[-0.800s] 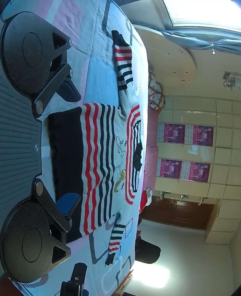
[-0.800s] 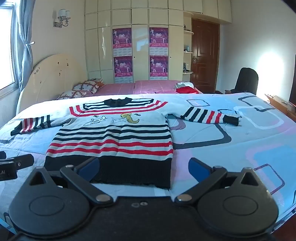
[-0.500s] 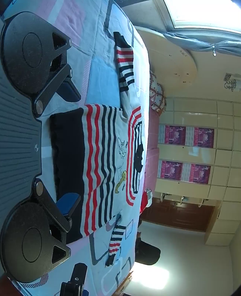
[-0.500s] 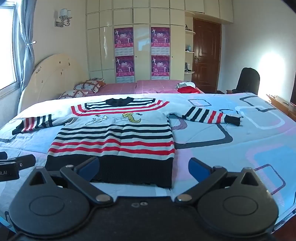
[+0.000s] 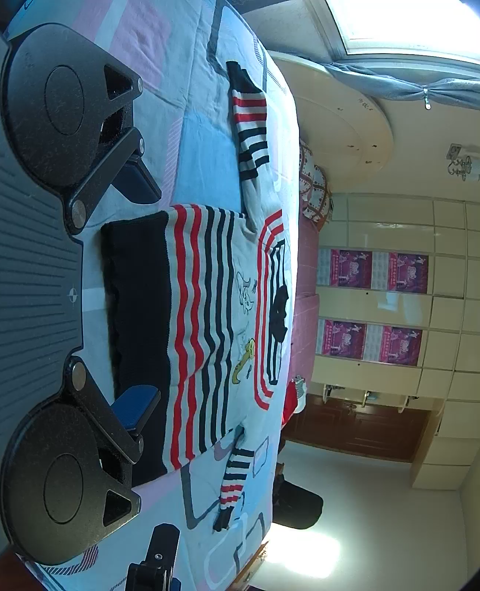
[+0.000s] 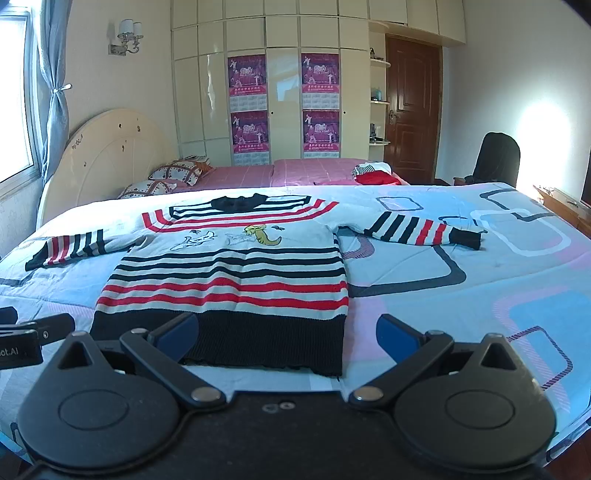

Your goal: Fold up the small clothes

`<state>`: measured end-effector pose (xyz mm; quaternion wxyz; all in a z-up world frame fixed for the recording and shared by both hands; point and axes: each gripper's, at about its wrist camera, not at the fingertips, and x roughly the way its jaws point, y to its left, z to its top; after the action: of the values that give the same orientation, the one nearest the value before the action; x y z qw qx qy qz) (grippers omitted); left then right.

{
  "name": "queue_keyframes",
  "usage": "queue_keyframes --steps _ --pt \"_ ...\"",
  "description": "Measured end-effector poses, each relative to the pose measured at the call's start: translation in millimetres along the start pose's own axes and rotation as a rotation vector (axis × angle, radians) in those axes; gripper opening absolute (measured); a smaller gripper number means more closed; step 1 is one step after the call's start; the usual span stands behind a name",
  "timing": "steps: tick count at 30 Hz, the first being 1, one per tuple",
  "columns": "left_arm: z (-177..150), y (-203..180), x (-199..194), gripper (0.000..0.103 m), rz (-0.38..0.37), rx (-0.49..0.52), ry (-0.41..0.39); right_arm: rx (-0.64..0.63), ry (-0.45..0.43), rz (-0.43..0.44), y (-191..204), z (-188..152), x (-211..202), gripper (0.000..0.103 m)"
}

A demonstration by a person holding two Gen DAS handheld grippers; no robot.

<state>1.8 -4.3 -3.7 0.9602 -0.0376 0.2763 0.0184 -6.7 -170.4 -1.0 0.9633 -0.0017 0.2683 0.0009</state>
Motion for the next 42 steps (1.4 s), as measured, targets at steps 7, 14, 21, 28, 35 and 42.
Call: queue_keyframes --steps 7,14,21,28,35,42 --pt "-0.3 -1.1 0.2 0.103 -0.001 0.003 -0.002 -0.001 0.001 -0.001 1.9 0.2 3.0 0.103" --pt "-0.3 -0.4 0.3 0.103 -0.006 0.002 -0.002 0.000 0.001 0.003 -0.2 -0.1 3.3 0.103" --pt "-0.2 0.9 0.8 0.103 -0.007 0.001 -0.002 -0.004 0.002 0.003 1.6 0.1 2.8 0.103" --pt "0.1 -0.6 0.8 0.103 -0.004 0.003 -0.002 -0.001 0.000 0.005 1.4 0.1 2.9 0.103" --pt "0.7 -1.9 0.1 0.103 0.001 0.007 -0.002 -0.002 0.003 0.004 1.9 0.4 3.2 0.103" --pt "1.6 -1.2 0.7 0.103 0.000 0.006 -0.002 -0.002 0.003 0.003 0.9 0.2 3.7 0.103"
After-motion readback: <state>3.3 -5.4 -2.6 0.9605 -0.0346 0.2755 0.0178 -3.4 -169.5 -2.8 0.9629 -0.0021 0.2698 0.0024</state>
